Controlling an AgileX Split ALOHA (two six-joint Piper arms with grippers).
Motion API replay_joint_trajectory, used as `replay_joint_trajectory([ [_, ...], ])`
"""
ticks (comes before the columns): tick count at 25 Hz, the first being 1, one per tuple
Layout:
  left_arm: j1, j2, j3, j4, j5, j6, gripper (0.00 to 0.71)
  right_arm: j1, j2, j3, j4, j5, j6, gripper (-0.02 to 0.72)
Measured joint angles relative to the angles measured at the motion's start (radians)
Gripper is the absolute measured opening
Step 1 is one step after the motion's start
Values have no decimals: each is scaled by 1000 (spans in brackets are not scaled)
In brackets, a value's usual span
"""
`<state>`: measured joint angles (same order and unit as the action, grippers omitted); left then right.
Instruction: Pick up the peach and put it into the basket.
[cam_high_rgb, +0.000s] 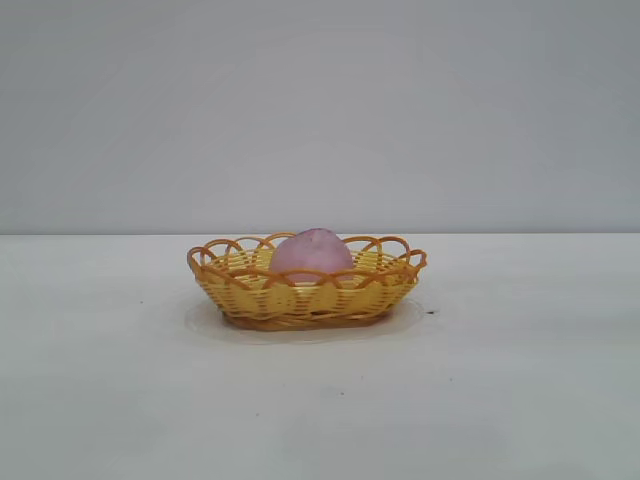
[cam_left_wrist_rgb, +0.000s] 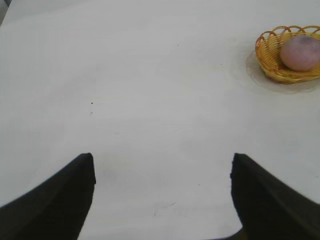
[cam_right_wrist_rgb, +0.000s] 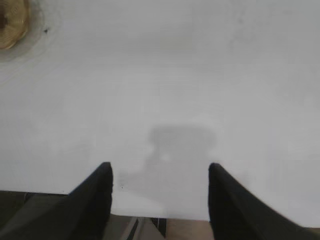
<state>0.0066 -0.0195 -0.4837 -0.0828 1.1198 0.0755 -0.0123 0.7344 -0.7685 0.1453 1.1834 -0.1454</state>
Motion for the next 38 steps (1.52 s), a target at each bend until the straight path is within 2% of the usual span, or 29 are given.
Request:
replay_joint_trajectory([
  [10, 0, 0, 0, 0, 0, 0, 499, 0, -472, 222, -8, -71, 34, 356],
  [17, 0, 0, 0, 0, 0, 0, 499, 0, -663, 280, -43, -53, 82, 356],
  [22, 0, 0, 0, 0, 0, 0, 499, 12, -741, 280, -49, -49, 95, 356],
  [30, 0, 0, 0, 0, 0, 0, 499, 103, -752, 280, -53, -46, 107, 356],
  [38, 0, 0, 0, 0, 0, 0, 499, 112, -752, 280, -73, -46, 131, 356],
])
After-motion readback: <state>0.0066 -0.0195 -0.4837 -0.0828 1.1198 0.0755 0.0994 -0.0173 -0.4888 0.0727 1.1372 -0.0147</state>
